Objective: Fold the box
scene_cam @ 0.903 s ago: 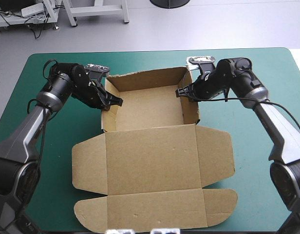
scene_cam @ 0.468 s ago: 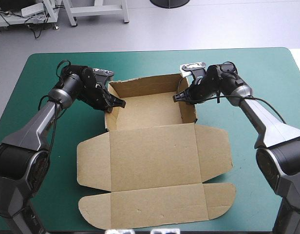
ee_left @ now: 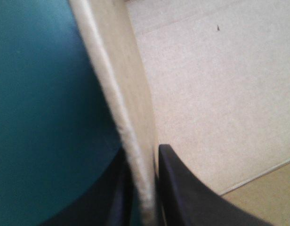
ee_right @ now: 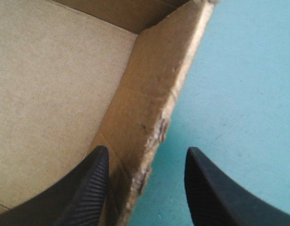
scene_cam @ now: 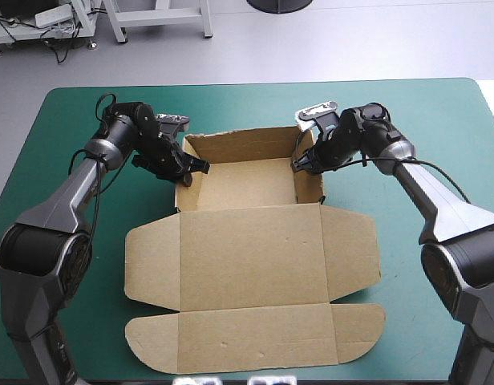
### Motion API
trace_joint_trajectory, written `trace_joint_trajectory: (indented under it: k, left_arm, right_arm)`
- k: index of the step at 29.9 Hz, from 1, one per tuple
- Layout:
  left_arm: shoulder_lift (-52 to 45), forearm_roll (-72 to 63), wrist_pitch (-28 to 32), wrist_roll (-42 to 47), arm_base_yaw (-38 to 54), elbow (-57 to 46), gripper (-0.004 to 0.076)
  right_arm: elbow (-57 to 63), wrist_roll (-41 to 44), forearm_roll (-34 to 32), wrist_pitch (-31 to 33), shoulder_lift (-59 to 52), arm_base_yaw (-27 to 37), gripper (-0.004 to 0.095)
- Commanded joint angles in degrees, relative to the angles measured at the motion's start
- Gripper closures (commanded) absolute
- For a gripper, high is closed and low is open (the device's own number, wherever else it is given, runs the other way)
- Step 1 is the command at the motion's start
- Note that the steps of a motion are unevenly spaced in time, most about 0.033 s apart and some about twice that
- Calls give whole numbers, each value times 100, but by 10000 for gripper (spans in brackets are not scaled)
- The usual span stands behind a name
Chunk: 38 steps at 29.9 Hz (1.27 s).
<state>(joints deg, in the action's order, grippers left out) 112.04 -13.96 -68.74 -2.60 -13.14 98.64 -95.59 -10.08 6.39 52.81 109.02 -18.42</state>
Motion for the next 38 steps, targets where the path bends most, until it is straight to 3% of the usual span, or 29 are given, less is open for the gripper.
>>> trace_joint_trajectory:
  k: [1, 4, 6, 15, 24, 31, 38]
  left_arm:
    - [-177, -158, -511, -21, -6, 99, 416]
    - [-177, -106, -511, -15, -6, 112, 253]
    - [-177, -39, -511, 101, -6, 188, 189]
    - [-329, -147, -511, 229, -6, 1108, 188]
    - [-1248, 234, -522, 229, -6, 1692, 190]
    - [-2664, -27, -522, 137, -6, 1131, 190]
    - [-4440, -16, -522, -88, -6, -637, 220]
  right_arm:
    - [-165, -139, -66, -278, -273, 22, 438]
    - [-165, -168, -66, -306, -273, 22, 438]
    - [-165, -177, -66, -358, -273, 22, 438]
    - [-235, -177, -78, -537, -412, 34, 438]
    - [-734, -86, -63, -122, -743, 34, 439]
    - [-848, 98, -89, 720, -925, 34, 439]
    - [-848, 259, 253, 978, -773, 34, 440]
